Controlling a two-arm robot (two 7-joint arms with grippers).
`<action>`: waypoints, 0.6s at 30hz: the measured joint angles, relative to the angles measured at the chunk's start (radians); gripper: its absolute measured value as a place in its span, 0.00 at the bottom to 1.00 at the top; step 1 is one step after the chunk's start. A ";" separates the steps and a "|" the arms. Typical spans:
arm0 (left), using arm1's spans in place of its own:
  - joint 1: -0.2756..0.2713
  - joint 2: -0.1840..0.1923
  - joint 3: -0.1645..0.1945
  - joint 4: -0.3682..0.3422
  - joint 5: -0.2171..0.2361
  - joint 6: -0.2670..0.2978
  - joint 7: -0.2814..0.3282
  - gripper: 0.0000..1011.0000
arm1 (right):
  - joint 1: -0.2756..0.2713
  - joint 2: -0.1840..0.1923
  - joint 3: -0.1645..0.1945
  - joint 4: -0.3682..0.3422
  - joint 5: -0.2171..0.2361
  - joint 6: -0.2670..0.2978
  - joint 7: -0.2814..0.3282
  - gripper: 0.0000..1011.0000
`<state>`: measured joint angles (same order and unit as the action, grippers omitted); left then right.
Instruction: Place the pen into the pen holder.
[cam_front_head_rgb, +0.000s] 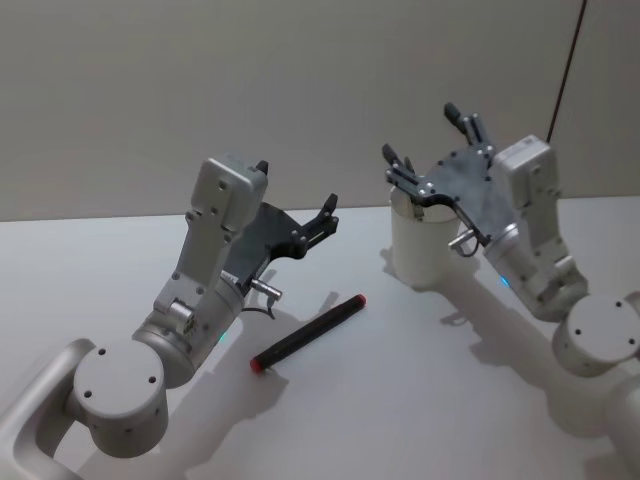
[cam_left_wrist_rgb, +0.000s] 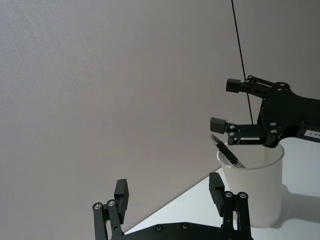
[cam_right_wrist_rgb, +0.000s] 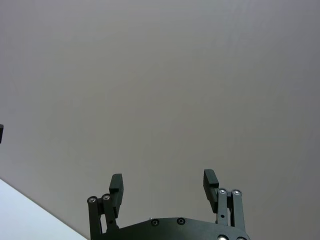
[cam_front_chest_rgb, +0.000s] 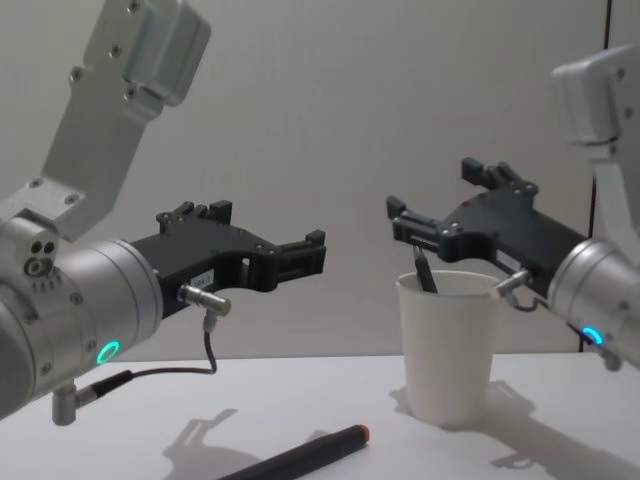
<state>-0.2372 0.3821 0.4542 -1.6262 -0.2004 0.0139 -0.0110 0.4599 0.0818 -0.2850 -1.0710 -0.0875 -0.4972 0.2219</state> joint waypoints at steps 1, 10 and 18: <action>0.000 0.000 0.000 0.000 0.000 0.000 0.000 0.99 | -0.005 0.003 0.001 -0.010 0.008 0.008 0.001 0.99; 0.000 0.000 0.000 0.000 0.000 0.000 0.000 0.99 | -0.086 0.039 0.019 -0.152 0.080 0.106 -0.013 0.99; 0.000 0.000 0.000 0.000 0.000 0.000 0.000 0.99 | -0.123 0.055 0.026 -0.211 0.109 0.149 -0.030 0.99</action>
<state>-0.2372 0.3821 0.4542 -1.6262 -0.2004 0.0139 -0.0111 0.3369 0.1372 -0.2590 -1.2816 0.0210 -0.3484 0.1922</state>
